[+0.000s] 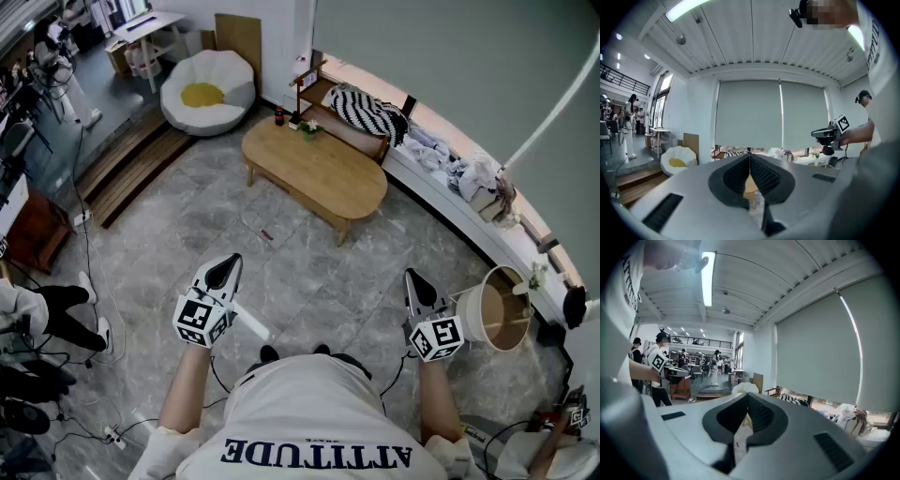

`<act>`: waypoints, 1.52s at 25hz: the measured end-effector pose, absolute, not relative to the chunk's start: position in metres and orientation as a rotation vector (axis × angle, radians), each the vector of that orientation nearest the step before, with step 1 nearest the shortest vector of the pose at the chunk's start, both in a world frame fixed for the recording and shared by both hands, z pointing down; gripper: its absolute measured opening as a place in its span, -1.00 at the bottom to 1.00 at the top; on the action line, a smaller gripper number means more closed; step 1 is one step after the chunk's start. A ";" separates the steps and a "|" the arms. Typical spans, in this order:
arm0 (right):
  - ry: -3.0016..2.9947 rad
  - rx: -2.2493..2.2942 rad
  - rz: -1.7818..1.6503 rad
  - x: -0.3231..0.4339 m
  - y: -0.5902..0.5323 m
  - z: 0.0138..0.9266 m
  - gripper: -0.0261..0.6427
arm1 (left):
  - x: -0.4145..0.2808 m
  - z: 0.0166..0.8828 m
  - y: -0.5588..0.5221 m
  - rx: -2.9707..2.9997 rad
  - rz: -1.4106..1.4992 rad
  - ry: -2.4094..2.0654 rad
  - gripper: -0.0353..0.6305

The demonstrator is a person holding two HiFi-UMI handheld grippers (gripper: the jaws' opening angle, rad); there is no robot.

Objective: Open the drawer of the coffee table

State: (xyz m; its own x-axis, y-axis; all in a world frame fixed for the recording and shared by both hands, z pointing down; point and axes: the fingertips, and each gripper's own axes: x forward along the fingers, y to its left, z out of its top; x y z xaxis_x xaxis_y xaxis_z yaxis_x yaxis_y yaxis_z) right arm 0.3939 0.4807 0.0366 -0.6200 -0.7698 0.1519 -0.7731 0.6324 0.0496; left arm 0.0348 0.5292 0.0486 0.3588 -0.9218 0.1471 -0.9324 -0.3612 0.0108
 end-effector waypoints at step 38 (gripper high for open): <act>-2.672 1.311 0.107 0.350 0.511 0.052 -0.87 | 0.003 0.070 0.554 2.521 0.192 -1.644 -0.83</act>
